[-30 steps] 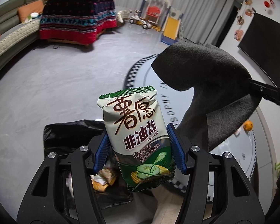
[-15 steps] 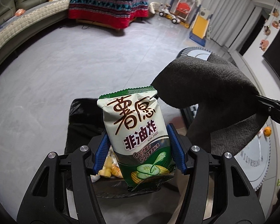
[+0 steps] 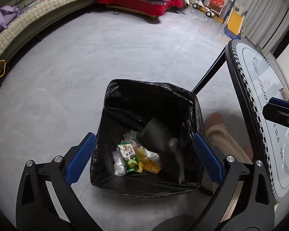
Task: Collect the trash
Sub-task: 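Carry the chip packet and grey cloth over the bin and release both, then grasp the white glove with the left gripper while the right grasps the orange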
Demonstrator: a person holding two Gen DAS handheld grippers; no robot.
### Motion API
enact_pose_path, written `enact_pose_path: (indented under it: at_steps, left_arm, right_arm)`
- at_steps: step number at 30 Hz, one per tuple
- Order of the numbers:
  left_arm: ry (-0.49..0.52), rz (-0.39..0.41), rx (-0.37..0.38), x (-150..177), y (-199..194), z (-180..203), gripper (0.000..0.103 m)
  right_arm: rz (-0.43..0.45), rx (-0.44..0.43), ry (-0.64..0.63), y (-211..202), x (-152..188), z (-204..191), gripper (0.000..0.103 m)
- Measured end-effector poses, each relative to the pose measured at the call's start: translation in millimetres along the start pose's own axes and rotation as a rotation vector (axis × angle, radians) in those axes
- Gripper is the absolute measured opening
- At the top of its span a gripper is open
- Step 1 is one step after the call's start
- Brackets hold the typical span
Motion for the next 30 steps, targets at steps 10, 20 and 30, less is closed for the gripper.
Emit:
enact_pose_path:
  at_steps: [10,20,30]
  left_arm:
    - [0.052,-0.006,0.03,-7.7,4.8,23.5,0.097]
    - [0.14,0.002,0.087,-22.5,1.9,90.4,0.097]
    - [0.277,-0.019,0.17,-38.1,7.1,186.6,0.097]
  right_arm:
    - [0.032,-0.015,0.041,-17.2,4.8,30.6,0.055]
    - [0.079,0.007,0.124,-47.2,18.2,90.4,0.055]
    - [0.111,0.074,0.238,-73.4,36.1,173.0,0.055]
Point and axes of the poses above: each gripper's, at about its wrist camera, not at the fingertips, and y roughly the way its jaws point, z to its right, x to its underside, the point moved 3 cm from there along y, roughly the way its jaws point, and after that the axes turned 10 degrees about x, right-handed, at the moved point
